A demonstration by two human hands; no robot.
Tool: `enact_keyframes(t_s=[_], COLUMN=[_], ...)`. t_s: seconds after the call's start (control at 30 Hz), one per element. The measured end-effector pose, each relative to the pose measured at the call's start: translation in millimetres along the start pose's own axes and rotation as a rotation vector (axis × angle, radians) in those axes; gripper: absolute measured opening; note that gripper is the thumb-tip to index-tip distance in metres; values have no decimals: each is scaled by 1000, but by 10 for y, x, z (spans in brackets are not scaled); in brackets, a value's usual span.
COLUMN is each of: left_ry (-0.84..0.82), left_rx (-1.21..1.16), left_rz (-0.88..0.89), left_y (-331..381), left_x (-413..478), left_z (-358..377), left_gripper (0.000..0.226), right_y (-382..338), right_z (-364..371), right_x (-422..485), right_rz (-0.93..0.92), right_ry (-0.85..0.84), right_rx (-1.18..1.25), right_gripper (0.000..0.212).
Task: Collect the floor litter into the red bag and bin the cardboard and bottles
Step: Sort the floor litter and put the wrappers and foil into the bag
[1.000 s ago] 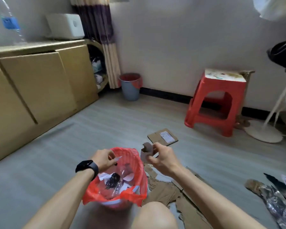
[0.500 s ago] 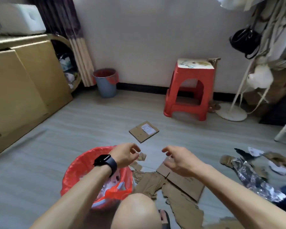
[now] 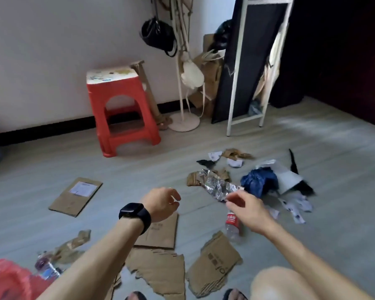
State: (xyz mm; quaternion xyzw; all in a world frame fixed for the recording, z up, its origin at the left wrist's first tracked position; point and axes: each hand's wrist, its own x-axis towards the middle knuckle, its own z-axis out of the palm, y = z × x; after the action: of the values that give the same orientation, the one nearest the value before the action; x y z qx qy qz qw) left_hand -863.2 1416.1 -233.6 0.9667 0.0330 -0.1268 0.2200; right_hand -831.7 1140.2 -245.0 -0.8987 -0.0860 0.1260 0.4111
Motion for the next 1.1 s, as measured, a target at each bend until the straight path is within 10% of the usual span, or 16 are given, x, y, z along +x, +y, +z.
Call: enact_keyframes(t_s=[0.5,1.0,1.1], left_ry=[-400,-212,-277], left_rx=[47,157,213], left_rz=[30,117,147], left_y=[549,422,219], left_x=[1430,3361,3385], left_z=[2140,2863,3024], left_gripper=[33,60,54], right_y=[2709,3645,3637], right_z=[404,346,578], right_x=[231,1528,1244], right_rz=[613,557,504], right_ry=[-1,-239,-77], right_rx=[-61,-631,-689], right_gripper=[34,79,80])
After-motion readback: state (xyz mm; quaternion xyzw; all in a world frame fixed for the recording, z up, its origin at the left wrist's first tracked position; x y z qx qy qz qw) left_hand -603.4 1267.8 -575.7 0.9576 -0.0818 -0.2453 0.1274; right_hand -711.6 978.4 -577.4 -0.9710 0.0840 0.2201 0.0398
